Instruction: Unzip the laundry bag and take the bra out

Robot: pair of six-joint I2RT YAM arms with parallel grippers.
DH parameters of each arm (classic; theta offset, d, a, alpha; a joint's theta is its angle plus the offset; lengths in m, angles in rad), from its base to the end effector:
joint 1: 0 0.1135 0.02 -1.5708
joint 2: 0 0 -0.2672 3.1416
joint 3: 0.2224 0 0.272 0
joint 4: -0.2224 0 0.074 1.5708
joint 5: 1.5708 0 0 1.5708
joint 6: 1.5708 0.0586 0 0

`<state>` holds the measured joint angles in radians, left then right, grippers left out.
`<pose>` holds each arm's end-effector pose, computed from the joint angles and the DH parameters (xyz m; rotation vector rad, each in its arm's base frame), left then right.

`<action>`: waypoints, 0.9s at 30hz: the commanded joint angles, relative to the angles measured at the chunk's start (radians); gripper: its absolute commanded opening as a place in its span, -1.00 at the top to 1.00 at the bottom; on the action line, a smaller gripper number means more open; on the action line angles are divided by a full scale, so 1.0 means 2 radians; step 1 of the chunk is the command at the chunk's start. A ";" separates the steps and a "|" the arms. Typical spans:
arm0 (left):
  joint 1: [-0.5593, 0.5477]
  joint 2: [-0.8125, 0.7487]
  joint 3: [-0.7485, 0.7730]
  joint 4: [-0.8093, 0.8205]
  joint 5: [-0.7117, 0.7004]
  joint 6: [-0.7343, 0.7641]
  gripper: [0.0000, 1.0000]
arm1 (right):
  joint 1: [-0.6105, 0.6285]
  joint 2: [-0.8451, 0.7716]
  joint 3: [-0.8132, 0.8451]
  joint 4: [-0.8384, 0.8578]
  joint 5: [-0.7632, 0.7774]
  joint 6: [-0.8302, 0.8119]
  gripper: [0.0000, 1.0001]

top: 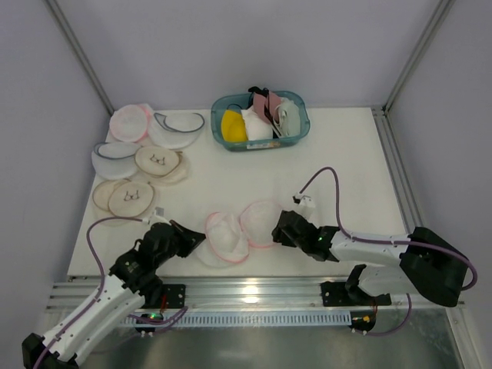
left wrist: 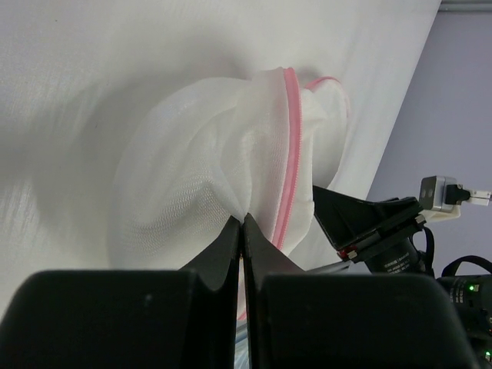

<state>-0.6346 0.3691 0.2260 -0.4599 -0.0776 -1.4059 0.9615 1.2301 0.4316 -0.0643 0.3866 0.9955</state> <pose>0.1243 -0.0859 0.1563 -0.9405 2.1876 -1.0180 0.1567 0.1860 0.1197 0.2141 2.3933 0.4729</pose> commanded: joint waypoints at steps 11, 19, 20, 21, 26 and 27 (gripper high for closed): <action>-0.002 0.054 0.004 0.113 0.028 0.013 1.00 | -0.004 -0.067 0.048 -0.144 0.108 -0.031 0.92; -0.002 0.157 0.046 0.227 0.066 0.053 -0.05 | -0.004 -0.118 0.175 -0.426 0.280 -0.030 0.93; -0.002 0.166 0.054 0.227 0.068 0.056 -0.20 | -0.004 -0.113 0.183 -0.441 0.291 -0.033 0.92; -0.002 0.183 0.066 0.226 0.069 0.059 -0.32 | -0.004 -0.109 0.191 -0.452 0.307 -0.039 0.92; -0.002 0.200 0.093 0.219 0.053 0.074 -0.81 | 0.015 -0.079 0.228 -0.469 0.329 -0.057 0.92; -0.002 0.200 0.095 0.206 0.047 0.074 -0.83 | 0.029 -0.055 0.252 -0.486 0.334 -0.053 0.93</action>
<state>-0.6346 0.7708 0.3729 -0.0696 0.0380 -1.2968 0.9737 1.0508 0.8379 -0.9314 0.9344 0.9051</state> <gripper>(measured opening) 0.904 0.049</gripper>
